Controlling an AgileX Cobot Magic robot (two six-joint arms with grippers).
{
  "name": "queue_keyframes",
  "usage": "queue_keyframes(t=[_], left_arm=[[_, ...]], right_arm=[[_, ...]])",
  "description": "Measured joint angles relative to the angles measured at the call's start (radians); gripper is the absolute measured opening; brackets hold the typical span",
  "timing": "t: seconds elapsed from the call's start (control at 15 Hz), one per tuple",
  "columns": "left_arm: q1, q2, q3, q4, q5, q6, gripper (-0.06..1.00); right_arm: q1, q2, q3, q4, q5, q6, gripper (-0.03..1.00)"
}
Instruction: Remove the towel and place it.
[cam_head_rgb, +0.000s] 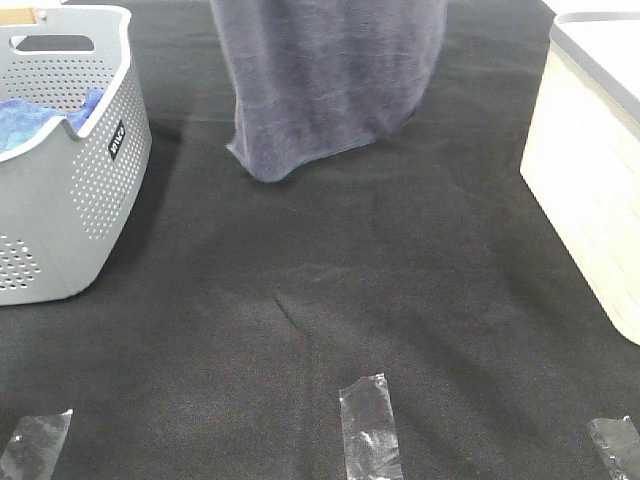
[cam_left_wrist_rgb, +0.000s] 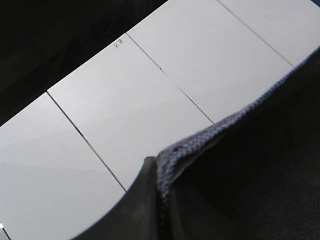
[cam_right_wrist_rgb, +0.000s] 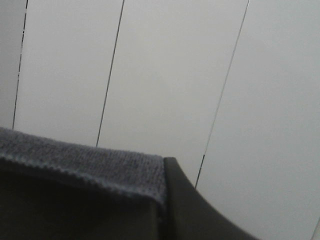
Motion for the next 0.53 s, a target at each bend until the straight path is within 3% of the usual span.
queue_keyframes(t=[0.13, 0.27, 0.4, 0.47, 0.53], left_arm=[[0.027, 0.073, 0.0, -0.045, -0.113, 0.0, 0.0], [0.046, 0.172, -0.07, -0.053, -0.161, 0.0, 0.0], [0.063, 0.292, -0.248, -0.053, -0.165, 0.0, 0.0], [0.084, 0.46, -0.49, -0.048, -0.131, -0.046, 0.0], [0.091, 0.507, -0.562, -0.045, -0.114, -0.068, 0.0]], right_arm=[[0.0, 0.056, 0.0, 0.03, -0.067, -0.001, 0.02], [0.0, 0.119, 0.0, 0.062, -0.209, -0.002, 0.02], [0.0, 0.182, 0.0, 0.088, -0.364, 0.0, 0.02], [0.003, 0.236, -0.022, 0.088, -0.477, 0.01, 0.02], [0.004, 0.25, -0.039, 0.088, -0.487, 0.013, 0.02]])
